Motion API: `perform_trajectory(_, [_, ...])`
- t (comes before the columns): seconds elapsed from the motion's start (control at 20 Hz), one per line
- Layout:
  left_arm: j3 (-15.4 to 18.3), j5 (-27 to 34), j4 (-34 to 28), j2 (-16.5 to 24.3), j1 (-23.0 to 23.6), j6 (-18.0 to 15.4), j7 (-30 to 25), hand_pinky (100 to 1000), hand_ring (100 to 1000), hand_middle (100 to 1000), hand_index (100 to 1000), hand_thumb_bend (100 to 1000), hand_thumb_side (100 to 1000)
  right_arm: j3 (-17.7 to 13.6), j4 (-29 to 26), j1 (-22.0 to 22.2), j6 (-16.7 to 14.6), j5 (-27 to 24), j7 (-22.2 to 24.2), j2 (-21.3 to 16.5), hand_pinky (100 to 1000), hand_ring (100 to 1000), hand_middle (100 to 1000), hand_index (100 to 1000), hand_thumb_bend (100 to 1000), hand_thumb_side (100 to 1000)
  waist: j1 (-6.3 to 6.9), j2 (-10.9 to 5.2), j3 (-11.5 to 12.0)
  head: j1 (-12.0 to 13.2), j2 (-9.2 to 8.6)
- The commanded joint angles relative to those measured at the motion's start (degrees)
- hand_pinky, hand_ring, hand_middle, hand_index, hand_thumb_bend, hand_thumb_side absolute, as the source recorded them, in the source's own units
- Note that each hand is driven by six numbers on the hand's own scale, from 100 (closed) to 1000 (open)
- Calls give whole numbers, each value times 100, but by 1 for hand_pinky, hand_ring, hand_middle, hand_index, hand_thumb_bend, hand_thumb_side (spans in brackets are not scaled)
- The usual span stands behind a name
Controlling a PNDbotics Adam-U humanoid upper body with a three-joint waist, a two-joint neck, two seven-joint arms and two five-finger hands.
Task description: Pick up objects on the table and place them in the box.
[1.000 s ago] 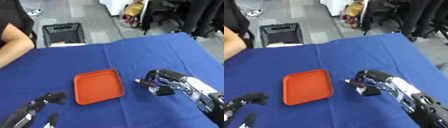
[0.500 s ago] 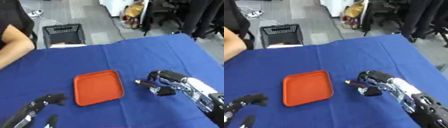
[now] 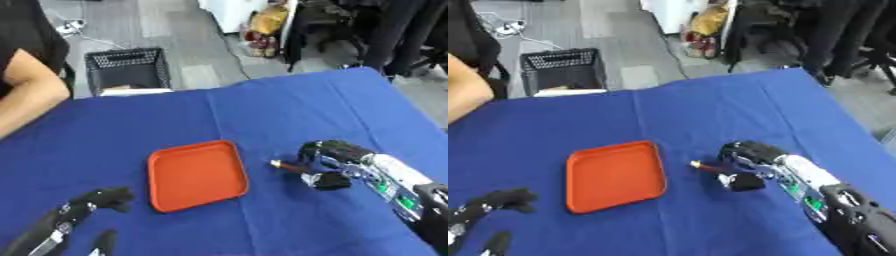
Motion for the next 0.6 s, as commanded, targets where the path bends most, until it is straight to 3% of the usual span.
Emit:
perform_trajectory(0.05, [-15, 31, -72, 4, -17, -7, -11, 893, 758, 846, 1000, 100, 729, 29, 17, -139, -85, 103, 14, -93, 652, 740, 809, 809, 100, 795, -2, -51, 7, -39, -24])
perform_trajectory(0.6, [-21, 40, -68, 22, -11, -9, -25, 894, 759, 846, 1000, 100, 729, 384, -12, -249, -444, 600, 163, -182, 675, 773, 809, 801, 100, 807, -36, -65, 27, -35, -20])
